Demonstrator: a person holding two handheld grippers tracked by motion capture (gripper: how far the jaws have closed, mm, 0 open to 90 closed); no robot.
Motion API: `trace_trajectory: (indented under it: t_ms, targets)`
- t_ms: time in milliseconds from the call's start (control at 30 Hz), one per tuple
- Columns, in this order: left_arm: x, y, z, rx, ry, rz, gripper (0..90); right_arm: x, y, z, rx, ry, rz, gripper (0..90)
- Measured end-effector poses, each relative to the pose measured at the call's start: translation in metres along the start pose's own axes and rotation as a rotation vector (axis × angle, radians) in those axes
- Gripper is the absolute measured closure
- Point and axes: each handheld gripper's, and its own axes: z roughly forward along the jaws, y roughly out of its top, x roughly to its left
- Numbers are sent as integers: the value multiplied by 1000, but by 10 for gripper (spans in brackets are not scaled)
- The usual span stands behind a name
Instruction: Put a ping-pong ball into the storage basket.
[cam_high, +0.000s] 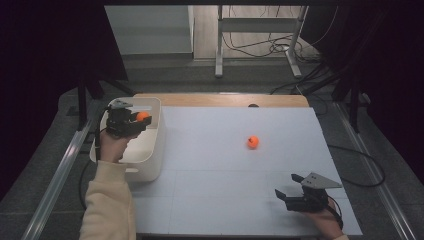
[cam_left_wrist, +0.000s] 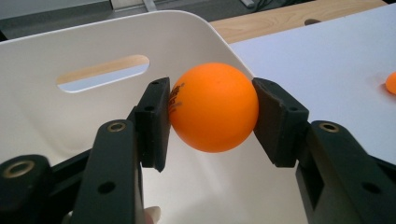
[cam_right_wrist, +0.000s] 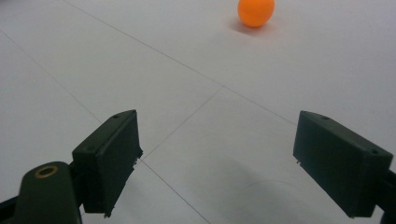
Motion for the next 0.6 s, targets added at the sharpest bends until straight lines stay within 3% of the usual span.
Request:
trace_trajectory:
  t_ms: [33, 67, 100, 167, 300, 600]
  targets:
    - [0, 0, -1, -31, -3, -2, 468, 0, 0, 0, 0, 0, 0, 152]
    - [0, 1, -3, -73, -15, -14, 312, 0, 0, 0, 1, -2, -2, 152]
    - [0, 1, -3, -73, -15, -14, 264, 0, 0, 0, 1, -2, -2, 152]
    - [0, 2, -7, -109, -12, -32, 251, 0, 0, -1, -2, -3, -1, 152]
    - [2, 3, -13, -141, -61, -57, 224, 0, 0, -1, 0, -3, -2, 152]
    - [-2, 4, -17, -166, -132, -58, 211, -1, 0, 0, -2, -6, 4, 152]
